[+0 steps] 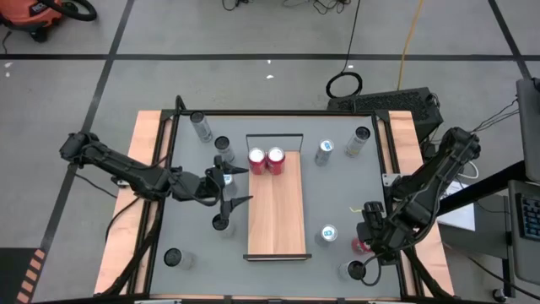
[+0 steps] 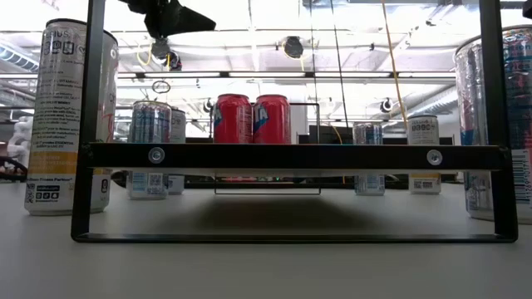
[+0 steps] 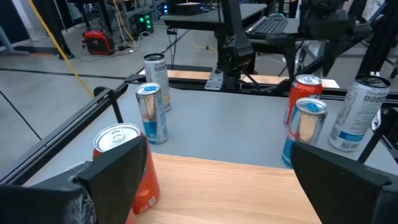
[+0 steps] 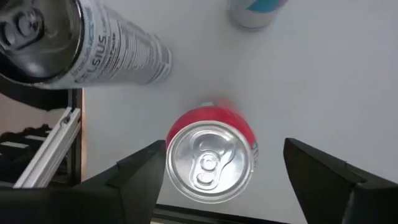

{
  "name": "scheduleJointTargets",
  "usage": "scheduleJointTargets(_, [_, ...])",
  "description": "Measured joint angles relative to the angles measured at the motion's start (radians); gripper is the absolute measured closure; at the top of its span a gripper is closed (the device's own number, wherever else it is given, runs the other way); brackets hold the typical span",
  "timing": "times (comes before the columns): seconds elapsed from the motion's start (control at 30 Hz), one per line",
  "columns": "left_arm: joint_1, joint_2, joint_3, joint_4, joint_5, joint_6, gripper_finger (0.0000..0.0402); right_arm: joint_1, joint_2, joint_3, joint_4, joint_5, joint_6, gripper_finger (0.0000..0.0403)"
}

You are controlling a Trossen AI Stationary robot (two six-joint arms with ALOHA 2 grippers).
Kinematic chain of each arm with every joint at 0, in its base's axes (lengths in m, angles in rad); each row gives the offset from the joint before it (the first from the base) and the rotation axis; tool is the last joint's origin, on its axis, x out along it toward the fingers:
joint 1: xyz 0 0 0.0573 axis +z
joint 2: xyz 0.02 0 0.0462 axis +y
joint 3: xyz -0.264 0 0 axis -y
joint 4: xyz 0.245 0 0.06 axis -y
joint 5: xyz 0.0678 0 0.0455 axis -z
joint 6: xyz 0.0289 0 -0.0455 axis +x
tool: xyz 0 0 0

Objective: Place canned beverage on shelf
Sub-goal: Put the red soda can on the shelf aligned with the other red soda cans on the shelf

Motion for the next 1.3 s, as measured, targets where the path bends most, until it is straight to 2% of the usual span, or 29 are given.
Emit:
scheduleJointTargets(0.3, [0.007,0.0,0.0,0.0,0.0,-0.001,0.0004,0.035,0.066,-0.003,-0.013,-0.026,0.03,0.0111])
scheduleJointTargets(1.03, [0.007,0.0,0.0,0.001,0.0,-0.009,0.0004,0.037,0.205,0.001,0.004,-0.023,0.012,0.0113])
scheduleJointTargets(1.3, [0.007,0.0,0.0,0.001,0.0,-0.009,0.0004,0.037,0.22,0.0,0.006,-0.021,0.021,0.0149])
